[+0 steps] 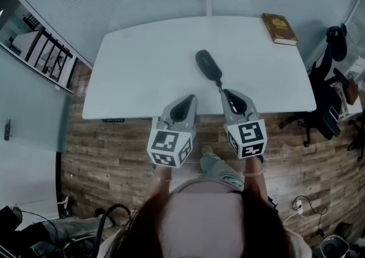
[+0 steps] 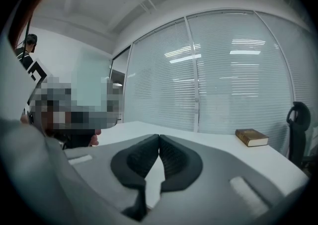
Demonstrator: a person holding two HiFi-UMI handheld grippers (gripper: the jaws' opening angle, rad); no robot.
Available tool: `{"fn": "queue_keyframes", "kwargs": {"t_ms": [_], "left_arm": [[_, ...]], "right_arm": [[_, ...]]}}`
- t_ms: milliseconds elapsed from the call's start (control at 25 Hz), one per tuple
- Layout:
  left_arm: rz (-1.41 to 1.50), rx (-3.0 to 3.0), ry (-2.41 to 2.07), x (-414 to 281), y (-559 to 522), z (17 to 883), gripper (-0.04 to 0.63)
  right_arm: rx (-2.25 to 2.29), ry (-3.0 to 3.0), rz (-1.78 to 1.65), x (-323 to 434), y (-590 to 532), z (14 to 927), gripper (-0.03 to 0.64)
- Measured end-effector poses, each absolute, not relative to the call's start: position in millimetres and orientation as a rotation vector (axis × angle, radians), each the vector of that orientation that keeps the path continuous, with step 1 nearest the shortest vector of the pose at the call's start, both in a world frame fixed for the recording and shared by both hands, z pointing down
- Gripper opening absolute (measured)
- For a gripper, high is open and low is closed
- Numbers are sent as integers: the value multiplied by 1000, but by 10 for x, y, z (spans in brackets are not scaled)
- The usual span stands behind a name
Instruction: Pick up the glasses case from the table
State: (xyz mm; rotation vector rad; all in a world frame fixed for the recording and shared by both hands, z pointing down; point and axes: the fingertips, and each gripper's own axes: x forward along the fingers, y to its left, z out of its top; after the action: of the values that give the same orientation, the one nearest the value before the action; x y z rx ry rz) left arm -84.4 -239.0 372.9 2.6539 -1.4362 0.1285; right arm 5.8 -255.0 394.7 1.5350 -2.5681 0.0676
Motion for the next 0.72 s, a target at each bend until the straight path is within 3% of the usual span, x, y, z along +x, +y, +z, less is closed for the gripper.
{"fn": "queue_keyframes", "kwargs": {"t_ms": [360,720], "left_arm": [[135,2644,-1446,-814,-2698,3735,5],[132,2629,-1471,-841,-3021,3751,4]], "right_arm": [[1493,-2560,64,39,-2912,4004,3],[1440,-2555,85,-8,-3272,4113,46]]}}
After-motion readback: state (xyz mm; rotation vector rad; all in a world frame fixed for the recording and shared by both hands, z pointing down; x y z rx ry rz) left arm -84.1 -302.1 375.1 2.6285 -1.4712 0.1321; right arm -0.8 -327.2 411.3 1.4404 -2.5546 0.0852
